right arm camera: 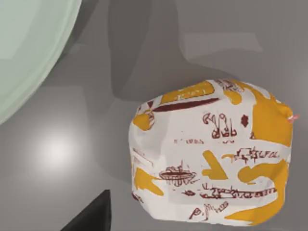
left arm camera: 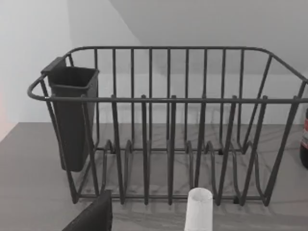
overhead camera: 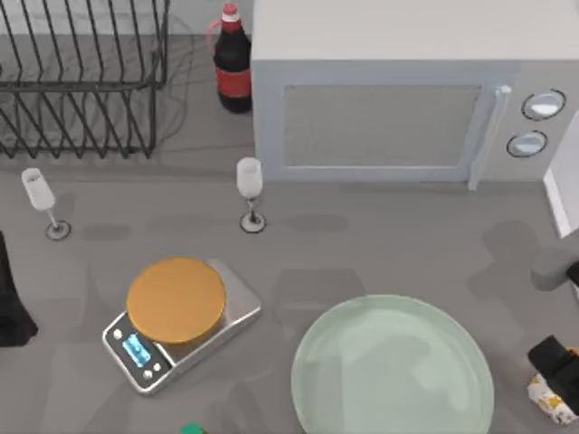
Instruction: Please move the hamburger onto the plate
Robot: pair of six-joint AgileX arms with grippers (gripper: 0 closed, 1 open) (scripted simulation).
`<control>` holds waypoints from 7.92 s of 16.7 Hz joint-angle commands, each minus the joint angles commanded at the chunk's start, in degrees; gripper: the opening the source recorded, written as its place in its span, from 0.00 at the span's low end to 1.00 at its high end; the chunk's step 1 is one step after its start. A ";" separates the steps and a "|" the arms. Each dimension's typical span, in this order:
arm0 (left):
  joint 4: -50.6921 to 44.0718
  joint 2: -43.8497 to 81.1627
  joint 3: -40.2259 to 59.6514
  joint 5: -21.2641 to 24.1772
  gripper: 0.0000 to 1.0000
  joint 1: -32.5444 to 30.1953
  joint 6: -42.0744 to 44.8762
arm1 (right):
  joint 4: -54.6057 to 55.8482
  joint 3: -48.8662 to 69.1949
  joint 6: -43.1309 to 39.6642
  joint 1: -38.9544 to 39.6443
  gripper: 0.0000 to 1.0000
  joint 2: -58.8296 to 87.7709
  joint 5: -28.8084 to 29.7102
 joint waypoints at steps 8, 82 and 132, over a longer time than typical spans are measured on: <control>0.00 0.00 0.00 0.00 1.00 0.00 0.00 | -3.91 3.88 -1.27 1.21 1.00 5.93 0.14; 0.00 0.00 0.00 0.00 1.00 0.00 0.00 | -13.62 20.39 92.95 24.55 0.00 19.06 -2.71; 0.00 0.00 0.00 0.00 1.00 0.00 0.00 | 2.50 18.70 153.40 26.95 1.00 25.76 -4.27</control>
